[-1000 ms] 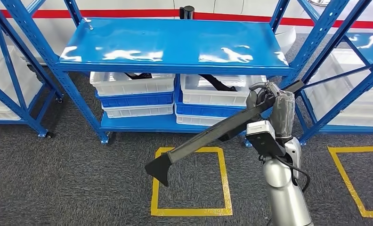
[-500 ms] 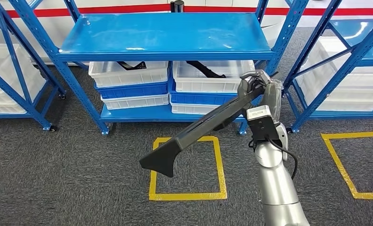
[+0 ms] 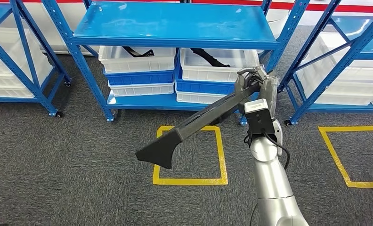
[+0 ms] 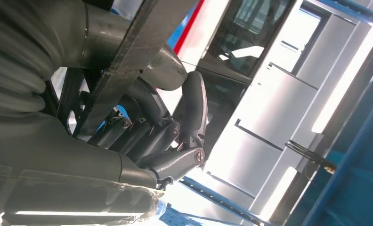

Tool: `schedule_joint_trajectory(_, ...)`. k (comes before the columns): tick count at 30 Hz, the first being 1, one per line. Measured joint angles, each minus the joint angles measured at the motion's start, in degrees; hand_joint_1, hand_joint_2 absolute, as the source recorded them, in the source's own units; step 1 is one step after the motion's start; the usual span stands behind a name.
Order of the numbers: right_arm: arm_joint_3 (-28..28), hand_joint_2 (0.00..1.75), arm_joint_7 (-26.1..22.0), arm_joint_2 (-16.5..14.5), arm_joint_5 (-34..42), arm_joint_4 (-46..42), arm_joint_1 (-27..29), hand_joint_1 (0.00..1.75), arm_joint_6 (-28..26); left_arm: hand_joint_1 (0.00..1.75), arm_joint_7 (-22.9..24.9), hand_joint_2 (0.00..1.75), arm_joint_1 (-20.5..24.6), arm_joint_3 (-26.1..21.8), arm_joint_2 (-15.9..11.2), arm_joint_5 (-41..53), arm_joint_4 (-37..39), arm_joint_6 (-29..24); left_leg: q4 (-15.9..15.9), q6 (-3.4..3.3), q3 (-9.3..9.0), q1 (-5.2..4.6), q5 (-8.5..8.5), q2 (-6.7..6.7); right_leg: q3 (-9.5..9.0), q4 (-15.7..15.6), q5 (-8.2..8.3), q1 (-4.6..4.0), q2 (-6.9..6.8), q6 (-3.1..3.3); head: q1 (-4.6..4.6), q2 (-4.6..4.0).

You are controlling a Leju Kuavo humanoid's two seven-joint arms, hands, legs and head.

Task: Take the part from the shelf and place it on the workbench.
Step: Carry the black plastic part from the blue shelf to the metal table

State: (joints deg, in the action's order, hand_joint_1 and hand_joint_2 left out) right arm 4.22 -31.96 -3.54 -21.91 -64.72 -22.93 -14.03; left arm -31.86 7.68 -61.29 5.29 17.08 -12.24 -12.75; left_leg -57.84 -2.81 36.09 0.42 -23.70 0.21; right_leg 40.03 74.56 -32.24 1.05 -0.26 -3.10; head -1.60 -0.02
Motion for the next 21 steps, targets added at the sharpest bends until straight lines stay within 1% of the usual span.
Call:
schedule_joint_trajectory(1,0.0,1.75,0.0,0.1,0.2,0.1,0.0,1.75,0.0,0.0,0.0,1.75,0.0,-0.1,0.0,0.0,0.0,0.0,0.0,0.13,0.86,0.0,0.69,0.0,-1.9,-1.4,1.19,0.01,0.0,-0.56,0.0,0.0)
schedule_joint_trajectory(2,0.0,1.75,-0.1,0.1,0.3,0.2,0.0,1.75,0.0,0.0,-0.1,1.75,-0.1,-0.2,0.0,0.0,0.0,0.0,-0.1,0.31,1.58,0.01,1.37,0.0,-4.68,-4.6,2.27,0.01,-0.01,-0.93,0.0,0.0)
schedule_joint_trajectory(3,0.0,1.75,-0.1,0.2,0.4,0.3,-0.2,1.75,-0.1,0.0,-0.1,1.75,-0.1,-0.2,0.0,0.0,0.0,-0.1,-0.1,0.57,2.2,-0.07,2.0,-0.02,-8.16,-9.2,2.49,-0.11,-0.01,-0.89,-0.01,0.0)
schedule_joint_trajectory(4,0.0,1.75,-0.1,0.2,0.4,0.3,-0.4,1.75,-0.1,0.0,-0.2,1.75,-0.1,-0.2,0.0,0.0,0.0,-0.1,-0.1,0.88,2.64,-0.14,2.66,-0.02,-11.15,-13.4,2.18,-0.32,0.02,-0.57,0.07,0.0)
schedule_joint_trajectory(5,0.0,1.75,-0.2,0.2,0.4,0.4,-0.6,1.75,-0.2,0.0,-0.2,1.75,-0.1,-0.2,0.0,0.0,0.0,-0.2,0.0,1.18,2.85,-0.21,3.3,-0.02,-12.97,-16.4,1.63,-0.53,0.08,-0.16,0.1,-0.01)
schedule_joint_trajectory(6,0.0,1.75,-0.2,0.2,0.4,0.5,-0.8,1.75,-0.4,0.0,-0.2,1.75,-0.1,-0.3,0.0,0.0,0.0,-0.2,0.1,1.51,2.99,-0.25,3.95,-0.02,-13.76,-18.0,1.17,-0.8,0.15,0.27,0.14,-0.01)
schedule_joint_trajectory(7,0.0,1.75,-0.2,0.2,0.3,0.6,-1.0,1.75,-0.5,0.0,-0.2,1.75,-0.2,-0.3,0.0,0.0,0.0,-0.2,0.4,1.85,3.06,-0.25,4.64,-0.04,-13.35,-18.2,1.41,-0.84,0.21,0.67,0.18,0.0)
schedule_joint_trajectory(8,-0.1,1.75,-0.2,0.2,0.3,0.7,-1.1,1.75,-0.6,0.0,-0.2,1.75,-0.3,-0.4,0.0,0.0,0.0,-0.2,0.4,2.19,3.3,-0.15,4.68,-0.12,-12.83,-18.2,1.99,-0.55,0.18,1.1,0.16,0.0)
schedule_joint_trajectory(9,-0.1,1.75,-0.1,0.1,0.1,0.8,-1.2,1.75,-0.8,0.0,-0.3,1.75,-0.4,-0.4,0.0,0.0,0.0,-0.2,-0.2,2.52,3.75,-0.04,3.64,-0.19,-12.37,-18.2,2.62,-0.29,0.15,1.72,0.19,0.0)
schedule_joint_trajectory(10,-0.1,1.75,-0.1,0.0,-0.2,0.9,-1.2,1.75,-1.0,0.0,-0.3,1.75,-0.5,-0.5,0.0,0.0,0.0,-0.2,-1.9,2.83,4.44,0.07,1.42,-0.27,-11.8,-18.2,3.39,0.01,0.1,2.33,0.21,0.0)
schedule_joint_trajectory(11,-0.1,1.75,-0.1,-0.1,-0.5,1.0,-1.3,1.75,-1.3,0.0,-0.3,1.75,-0.6,-0.6,-0.1,0.0,0.0,-0.2,-5.0,3.07,5.37,0.22,-1.75,-0.3,-11.14,-18.2,4.17,0.16,0.06,2.77,0.25,0.0)
schedule_joint_trajectory(12,-0.1,1.75,-0.1,-0.2,-0.9,1.0,-1.3,1.75,-1.6,0.0,-0.3,1.75,-0.6,-0.7,-0.1,0.0,0.0,-0.2,-8.9,3.3,6.3,0.26,-4.84,-0.32,-10.31,-18.2,4.9,0.03,0.06,3.07,0.25,0.0)
schedule_joint_trajectory(13,-0.2,1.75,0.0,-0.2,-1.2,1.1,-1.3,1.75,-1.9,0.0,-0.4,1.75,-0.6,-0.7,-0.1,0.0,0.0,-0.2,-12.9,3.5,7.02,0.3,-6.93,-0.33,-9.48,-18.2,5.6,-0.07,0.04,3.17,0.26,0.0)
schedule_joint_trajectory(14,-0.2,1.75,0.0,-0.2,-1.5,1.1,-1.3,1.75,-2.1,0.0,-0.4,1.75,-0.6,-0.7,-0.1,0.0,0.0,-0.1,-15.8,3.64,7.23,0.32,-7.63,-0.33,-8.63,-18.1,6.25,-0.16,0.03,3.14,0.25,0.0)
schedule_joint_trajectory(15,-0.2,1.75,0.1,-0.3,-1.8,1.2,-1.3,1.75,-2.3,0.0,-0.5,1.75,-0.6,-0.7,-0.1,0.0,0.0,-0.1,-16.9,3.71,6.57,0.36,-7.0,-0.33,-7.8,-18.0,6.84,-0.21,0.03,3.03,0.26,0.0)
schedule_joint_trajectory(16,-0.2,1.75,0.2,-0.3,-2.0,1.2,-1.2,1.75,-2.3,0.0,-0.6,1.75,-0.6,-0.7,-0.1,0.0,0.0,0.0,-15.9,3.71,4.88,0.43,-5.64,-0.33,-7.01,-17.8,7.36,-0.22,0.04,2.85,0.26,0.0)
schedule_joint_trajectory(17,-0.2,1.75,0.3,-0.2,-2.2,1.1,-1.2,1.75,-2.3,0.0,-0.6,1.75,-0.6,-0.7,-0.1,0.1,0.0,0.1,-13.0,3.67,2.15,0.53,-4.36,-0.35,-6.31,-17.6,7.81,-0.22,0.07,2.64,0.26,0.0)
schedule_joint_trajectory(18,-0.2,1.75,0.4,-0.2,-2.4,1.1,-1.2,1.75,-2.3,0.0,-0.7,1.75,-0.5,-0.8,-0.2,0.2,0.0,0.2,-8.9,3.61,-1.1,0.57,-4.0,-0.4,-5.64,-17.3,8.17,-0.32,0.1,2.38,0.27,0.0)
schedule_joint_trajectory(19,-0.2,1.75,0.6,-0.2,-2.5,0.9,-1.1,1.75,-2.3,0.0,-0.7,1.75,-0.5,-0.8,-0.2,0.3,0.0,0.2,-5.0,3.44,-3.89,0.55,-4.28,-0.55,-5.13,-17.0,8.51,-0.43,0.1,2.06,0.21,0.0)
schedule_joint_trajectory(20,-0.2,1.75,0.8,-0.1,-2.6,0.7,-1.0,1.75,-2.4,0.0,-0.7,1.75,-0.4,-0.8,-0.2,0.5,0.0,0.3,-2.1,3.25,-5.71,0.44,-4.93,-0.69,-4.73,-16.8,8.88,-0.55,0.07,1.67,0.15,0.0)
schedule_joint_trajectory(21,-0.2,1.75,1.0,0.0,-2.7,0.4,-0.8,1.75,-2.4,0.0,-0.8,1.75,-0.4,-0.7,-0.2,0.7,0.0,0.3,-0.6,2.96,-6.4,0.2,-5.49,-0.81,-4.38,-16.7,9.32,-0.63,0.01,1.24,0.11,0.0)
